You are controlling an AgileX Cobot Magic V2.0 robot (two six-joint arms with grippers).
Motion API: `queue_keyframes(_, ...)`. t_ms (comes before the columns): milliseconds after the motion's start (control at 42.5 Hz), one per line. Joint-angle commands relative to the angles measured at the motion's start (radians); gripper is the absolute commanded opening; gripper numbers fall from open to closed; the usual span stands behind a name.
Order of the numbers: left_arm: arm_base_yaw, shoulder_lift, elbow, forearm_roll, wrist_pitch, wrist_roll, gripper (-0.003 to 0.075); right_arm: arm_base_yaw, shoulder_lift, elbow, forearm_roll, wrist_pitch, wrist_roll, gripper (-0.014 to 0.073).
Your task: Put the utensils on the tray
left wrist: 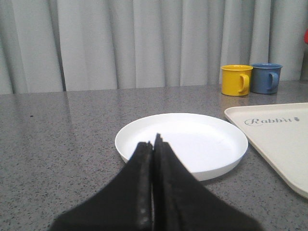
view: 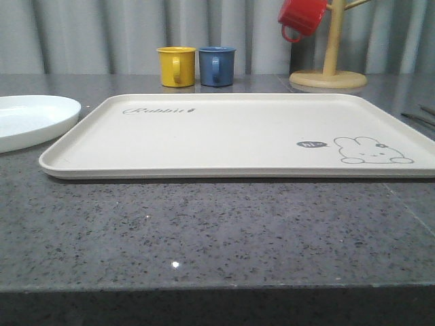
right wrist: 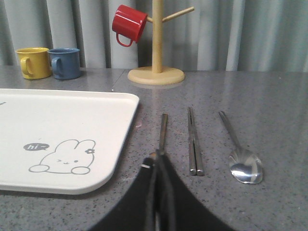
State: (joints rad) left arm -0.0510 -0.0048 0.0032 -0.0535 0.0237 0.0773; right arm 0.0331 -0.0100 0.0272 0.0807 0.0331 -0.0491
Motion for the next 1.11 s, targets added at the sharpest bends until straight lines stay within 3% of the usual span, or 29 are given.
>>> queue_keyframes(0, 0.005, -0.021, 0.013, -0.009, -0.081, 0.000, -0.0020, -0.006, -0.015, -0.001, 0.003, -0.085, -0.006, -0.0118)
queue_keyframes(518, 0.005, -0.021, 0.013, -0.009, -0.081, 0.000, -0.0020, -0.006, -0.015, -0.001, 0.003, -0.105, -0.006, -0.0118)
queue_keyframes(683, 0.005, -0.021, -0.001, -0.009, -0.155, 0.000, -0.0020, -0.006, -0.015, -0.019, 0.015, -0.136, -0.006, -0.0118)
queue_keyframes(895, 0.005, 0.001, -0.213, 0.018, -0.077, 0.000, -0.0020, -0.006, 0.006, -0.240, 0.047, 0.034, -0.006, -0.0118)
queue_keyframes(1083, 0.005, 0.133, -0.475, 0.041, 0.161, 0.000, -0.0020, -0.006, 0.163, -0.498, 0.046, 0.225, -0.006, -0.0118)
